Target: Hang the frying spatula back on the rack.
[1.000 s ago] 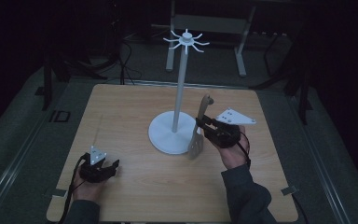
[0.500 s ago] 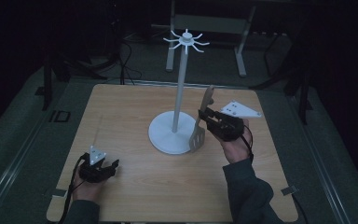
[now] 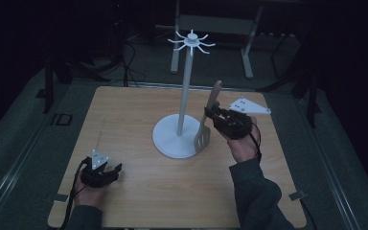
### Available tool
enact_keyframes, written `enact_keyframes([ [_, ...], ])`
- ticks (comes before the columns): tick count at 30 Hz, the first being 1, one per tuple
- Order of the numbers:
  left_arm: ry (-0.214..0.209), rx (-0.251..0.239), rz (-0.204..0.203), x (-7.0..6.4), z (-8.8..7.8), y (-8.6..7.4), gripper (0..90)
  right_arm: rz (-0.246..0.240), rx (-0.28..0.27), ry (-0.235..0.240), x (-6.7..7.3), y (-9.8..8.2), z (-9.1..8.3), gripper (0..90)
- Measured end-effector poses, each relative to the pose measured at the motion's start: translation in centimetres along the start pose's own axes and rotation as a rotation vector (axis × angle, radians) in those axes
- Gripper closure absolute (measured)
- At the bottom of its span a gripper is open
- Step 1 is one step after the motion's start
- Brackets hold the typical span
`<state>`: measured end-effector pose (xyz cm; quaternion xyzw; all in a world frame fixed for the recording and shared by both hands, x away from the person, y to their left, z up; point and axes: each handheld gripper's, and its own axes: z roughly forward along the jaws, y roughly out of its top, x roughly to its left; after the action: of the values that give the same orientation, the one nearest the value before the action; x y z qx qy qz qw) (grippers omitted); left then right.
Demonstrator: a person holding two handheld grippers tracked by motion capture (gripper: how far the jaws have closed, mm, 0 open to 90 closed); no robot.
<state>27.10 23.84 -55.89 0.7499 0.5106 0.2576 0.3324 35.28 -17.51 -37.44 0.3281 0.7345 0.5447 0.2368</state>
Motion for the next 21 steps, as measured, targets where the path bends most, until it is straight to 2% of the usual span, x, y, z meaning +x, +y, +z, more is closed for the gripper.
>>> enact_keyframes([
  [13,0.0,0.0,0.0,0.0,0.0,0.0,40.1,0.011,-0.003,0.014,-0.6,1.3,0.2,75.0],
  [21,0.0,0.001,0.0,0.0,0.0,0.0,40.0,-0.005,0.01,0.012,-0.7,2.0,0.6,75.0],
])
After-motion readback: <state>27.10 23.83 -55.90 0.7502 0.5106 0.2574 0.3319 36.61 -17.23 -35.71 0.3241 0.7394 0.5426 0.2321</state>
